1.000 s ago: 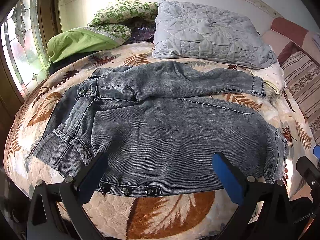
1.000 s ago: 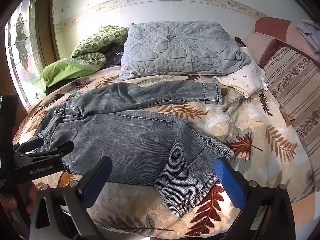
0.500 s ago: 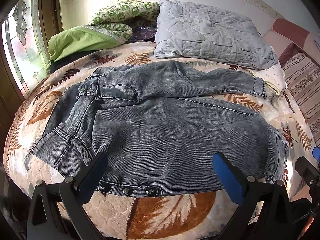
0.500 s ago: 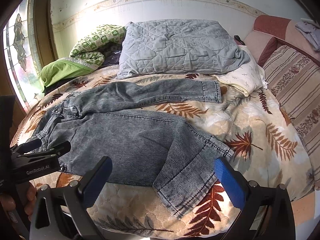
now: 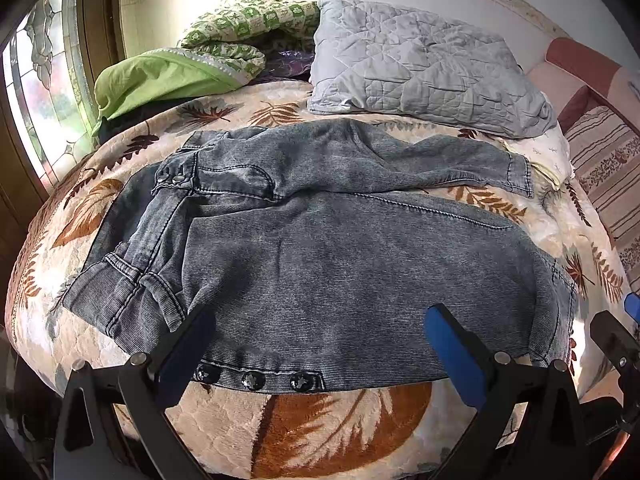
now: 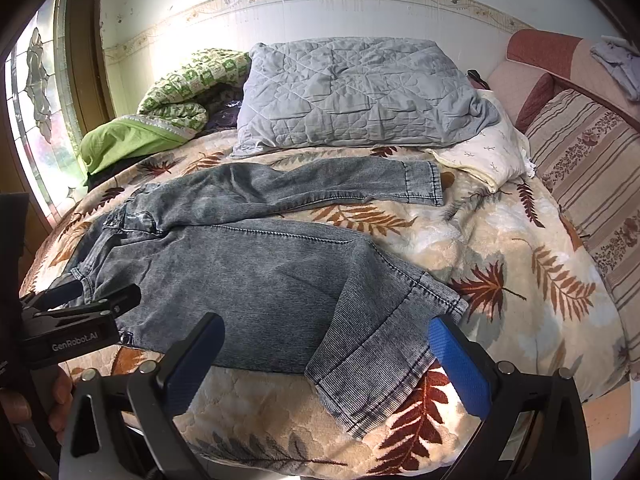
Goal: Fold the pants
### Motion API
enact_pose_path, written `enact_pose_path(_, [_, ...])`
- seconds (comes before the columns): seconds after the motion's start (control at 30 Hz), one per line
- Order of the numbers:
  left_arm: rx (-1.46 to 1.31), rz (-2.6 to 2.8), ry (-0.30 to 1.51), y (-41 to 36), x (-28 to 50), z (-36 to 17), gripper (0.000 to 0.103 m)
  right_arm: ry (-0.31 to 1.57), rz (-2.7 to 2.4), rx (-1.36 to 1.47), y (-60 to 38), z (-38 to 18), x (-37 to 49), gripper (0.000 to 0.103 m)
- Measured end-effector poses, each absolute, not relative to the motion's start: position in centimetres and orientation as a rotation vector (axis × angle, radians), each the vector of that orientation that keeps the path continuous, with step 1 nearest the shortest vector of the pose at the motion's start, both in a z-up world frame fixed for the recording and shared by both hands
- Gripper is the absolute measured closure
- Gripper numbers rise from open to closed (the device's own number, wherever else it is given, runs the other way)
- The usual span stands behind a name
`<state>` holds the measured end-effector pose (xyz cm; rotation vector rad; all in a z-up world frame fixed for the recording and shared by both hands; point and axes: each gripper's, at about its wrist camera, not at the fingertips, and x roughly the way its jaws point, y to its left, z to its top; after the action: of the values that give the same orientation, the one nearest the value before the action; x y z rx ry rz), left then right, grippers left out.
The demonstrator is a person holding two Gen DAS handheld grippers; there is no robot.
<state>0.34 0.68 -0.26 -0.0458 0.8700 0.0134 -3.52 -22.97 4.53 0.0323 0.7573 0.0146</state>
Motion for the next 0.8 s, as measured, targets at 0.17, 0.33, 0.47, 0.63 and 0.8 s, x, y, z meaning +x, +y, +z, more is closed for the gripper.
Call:
enact_pose_path(0.17, [-0.048,0.014,0.869,0.74,0.4,-0.22,0.0,0.757,0.016,0.035,-22.95,4.55,-3.35,0.0])
enact_pose_path(0.33, [-0.044,0.012,0.87,0.67,0.49,-0.15,0.0,0.754,0.016,0.036,-22.93,4.66,-3.27,0.0])
enact_pose_path(0.47, [-0.044,0.015,0.87,0.61,0.47,-0.17,0.0,0.752,0.015,0.036,-22.98,4.79,-3.29,0.0])
enact_pose_path(0.63, [-0.048,0.016,0.872,0.66,0.5,-0.15,0.0,0.751,0.014,0.036,-22.92,4.77,-3.38,0.0])
enact_pose_path(0.8, [-0.048,0.017,0.872,0.71,0.53,-0.13,0.0,0.752,0.012,0.035,-22.95,4.79,-3.32,0.0])
